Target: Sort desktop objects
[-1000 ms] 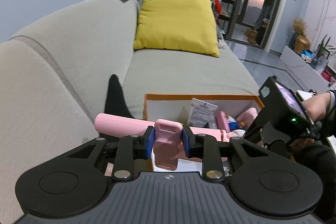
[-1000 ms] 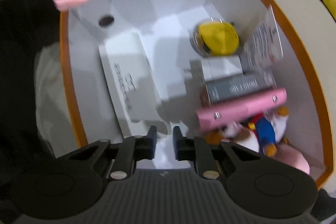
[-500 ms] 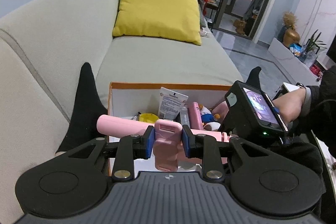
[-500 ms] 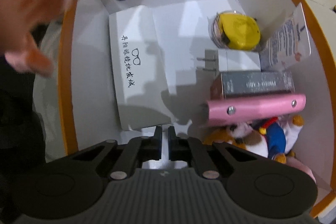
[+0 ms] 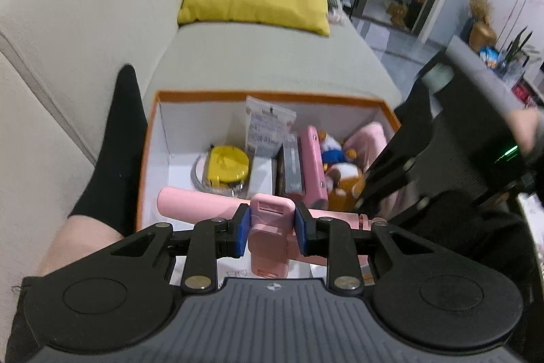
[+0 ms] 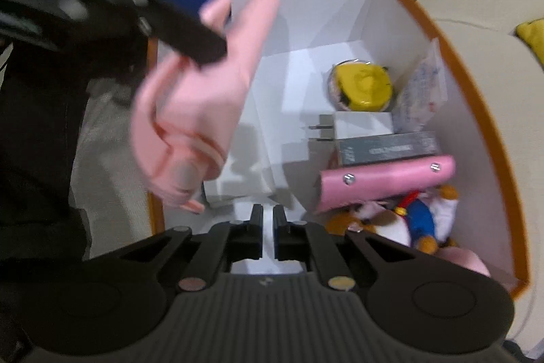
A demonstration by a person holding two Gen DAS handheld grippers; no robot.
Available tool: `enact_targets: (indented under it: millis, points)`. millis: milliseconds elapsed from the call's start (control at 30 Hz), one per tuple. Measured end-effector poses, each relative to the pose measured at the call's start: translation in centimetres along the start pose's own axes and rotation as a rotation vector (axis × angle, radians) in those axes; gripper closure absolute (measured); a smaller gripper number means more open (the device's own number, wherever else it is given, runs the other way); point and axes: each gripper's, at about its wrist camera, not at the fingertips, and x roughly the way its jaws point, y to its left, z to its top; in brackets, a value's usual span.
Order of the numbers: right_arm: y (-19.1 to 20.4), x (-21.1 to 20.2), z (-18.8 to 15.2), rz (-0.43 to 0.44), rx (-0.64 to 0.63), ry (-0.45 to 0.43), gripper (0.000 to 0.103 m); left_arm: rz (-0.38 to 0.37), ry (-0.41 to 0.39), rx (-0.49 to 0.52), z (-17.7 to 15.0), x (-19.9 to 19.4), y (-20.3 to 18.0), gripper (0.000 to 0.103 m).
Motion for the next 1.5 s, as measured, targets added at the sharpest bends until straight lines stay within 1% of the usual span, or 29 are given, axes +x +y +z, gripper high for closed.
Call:
enact_targets:
  millis: [167,300,367,400,467,567,700,800,900,1067,1200,1267,1400,1500]
  points:
    - [-0.1,-2.4,-0.8,-0.048,-0.004,-0.050,0.095,0.054,0.063,-0.015,-0.4,1.9,-0.1,0.072]
    - [0.3,-4.4,-0.4,-0.080,0.016,-0.110,0.095,0.081,0.119,-0.029,-0.7,3.0,-0.2,0.072]
    - [0.4,-3.7,0.1,-0.080,0.025,-0.137,0.095,0.093,0.141,-0.032,-0.8,3.5,-0.2,0.072]
    - [0.2,-2.0,0.8,-0.076,0.024,-0.146,0.095,0.098,0.149,-0.034,-0.9,3.8,-0.2,0.072]
    - [0.3,-0.9,1.6,-0.064,0.018,-0.161,0.095,0.105,0.166,-0.044,-1.1,4.3,0.0,0.072]
    - [0.8,-0.1,2.3,-0.043,0.005,-0.166,0.095,0.103,0.194,-0.068,-1.3,4.8,0.4,0.072]
    - [0.8,2.4,3.2,-0.017,-0.001,-0.153,0.095,0.100,0.201,-0.082,-1.2,4.9,0.6,0.071]
    - [0.7,3.5,3.6,-0.011,0.000,-0.150,0.095,0.086,0.208,-0.097,-1.1,5.0,1.0,0.070]
    - [0.5,4.3,3.8,-0.001,0.013,-0.141,0.095,0.052,0.222,-0.123,-0.9,5.2,1.6,0.069]
    - [0.0,5.7,4.3,0.005,0.023,-0.127,0.095,-0.046,0.254,-0.205,-1.1,5.8,3.0,0.065]
    - [-0.1,6.3,4.7,0.011,0.018,-0.128,0.095,-0.101,0.256,-0.266,-1.2,5.5,4.4,0.065]
    - [0.0,6.5,5.1,0.005,0.004,-0.135,0.095,-0.116,0.238,-0.276,-1.1,4.9,5.0,0.055]
    - [0.4,7.0,5.7,-0.010,-0.049,-0.119,0.095,-0.136,0.142,-0.293,-0.6,2.2,6.2,0.055]
    - [0.5,6.9,5.7,-0.011,-0.088,-0.114,0.095,-0.110,0.067,-0.301,-0.2,0.4,7.1,0.055]
